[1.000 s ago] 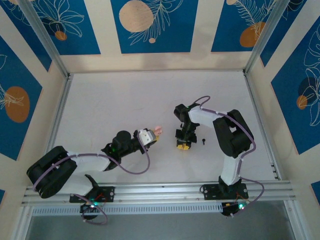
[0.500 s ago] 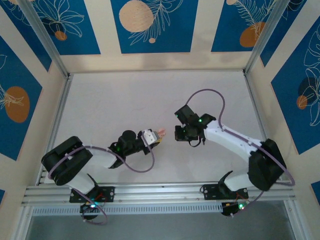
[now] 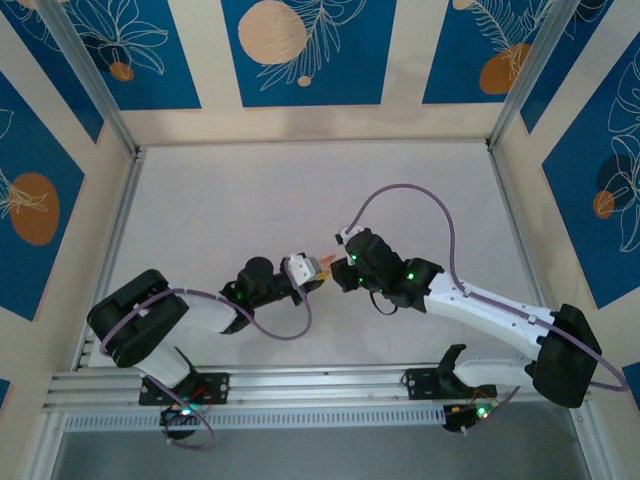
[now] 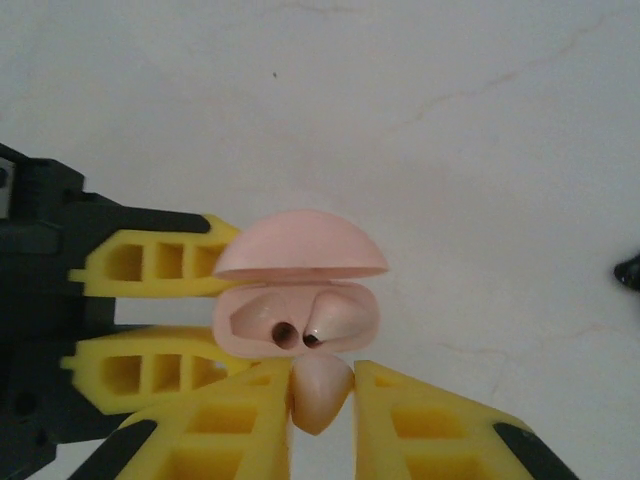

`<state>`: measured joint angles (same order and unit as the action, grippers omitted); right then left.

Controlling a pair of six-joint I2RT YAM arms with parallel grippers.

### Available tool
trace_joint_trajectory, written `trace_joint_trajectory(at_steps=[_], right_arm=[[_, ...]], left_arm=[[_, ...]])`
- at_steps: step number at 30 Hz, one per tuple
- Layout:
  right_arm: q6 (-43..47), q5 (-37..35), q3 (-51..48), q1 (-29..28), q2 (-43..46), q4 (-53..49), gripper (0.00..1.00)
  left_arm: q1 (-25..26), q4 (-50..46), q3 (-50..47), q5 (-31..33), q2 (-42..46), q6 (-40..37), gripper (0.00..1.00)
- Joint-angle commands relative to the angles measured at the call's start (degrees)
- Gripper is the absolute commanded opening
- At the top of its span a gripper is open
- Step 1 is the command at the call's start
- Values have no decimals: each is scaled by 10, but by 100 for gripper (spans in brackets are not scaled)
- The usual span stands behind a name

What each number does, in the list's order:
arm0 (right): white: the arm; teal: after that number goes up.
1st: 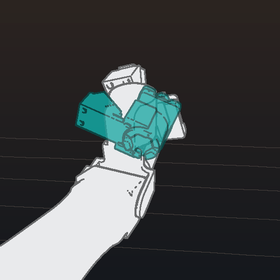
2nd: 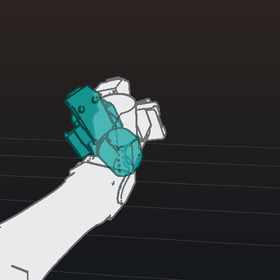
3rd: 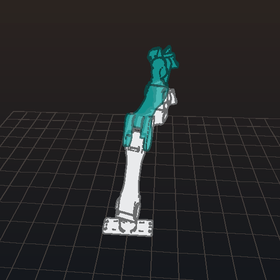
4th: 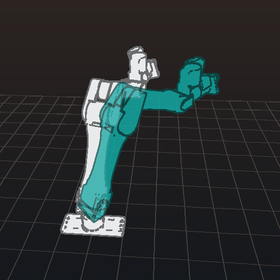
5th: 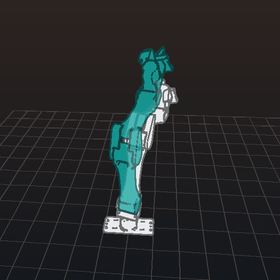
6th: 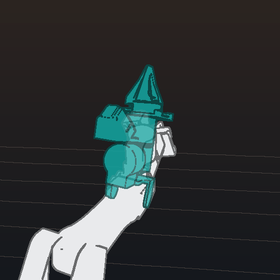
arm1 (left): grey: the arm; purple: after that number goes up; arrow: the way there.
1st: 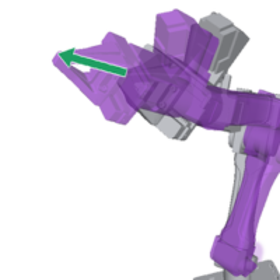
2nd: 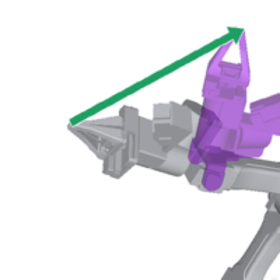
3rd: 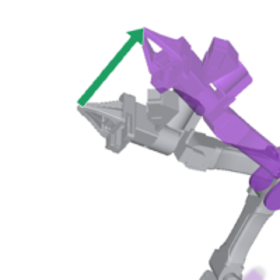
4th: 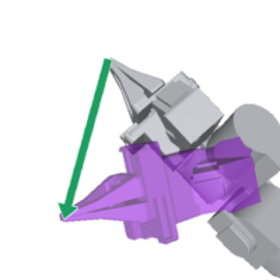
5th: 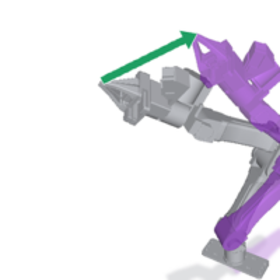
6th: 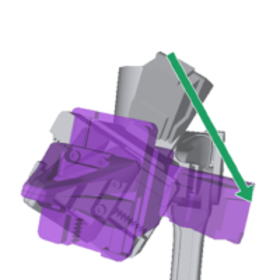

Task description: Insert wireless bluetooth earbuds into charging case

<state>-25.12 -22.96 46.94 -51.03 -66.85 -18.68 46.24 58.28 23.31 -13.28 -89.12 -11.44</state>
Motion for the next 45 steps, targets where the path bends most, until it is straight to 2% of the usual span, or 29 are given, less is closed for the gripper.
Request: trace_joint_trajectory(at_steps=[1, 13, 25, 45], right_arm=[[32, -18, -15, -4, 21, 65, 19], [41, -3, -26, 4, 8, 112, 19], [34, -2, -41, 8, 18, 103, 19], [34, 42, -75, 19, 45, 143, 19]], left_arm=[[-5, 27, 16, -18, -6, 12, 14], [-6, 45, 22, -26, -2, 34, 14], [-7, 76, 18, -13, -3, 59, 14], [-11, 136, 10, -16, -7, 90, 15]])
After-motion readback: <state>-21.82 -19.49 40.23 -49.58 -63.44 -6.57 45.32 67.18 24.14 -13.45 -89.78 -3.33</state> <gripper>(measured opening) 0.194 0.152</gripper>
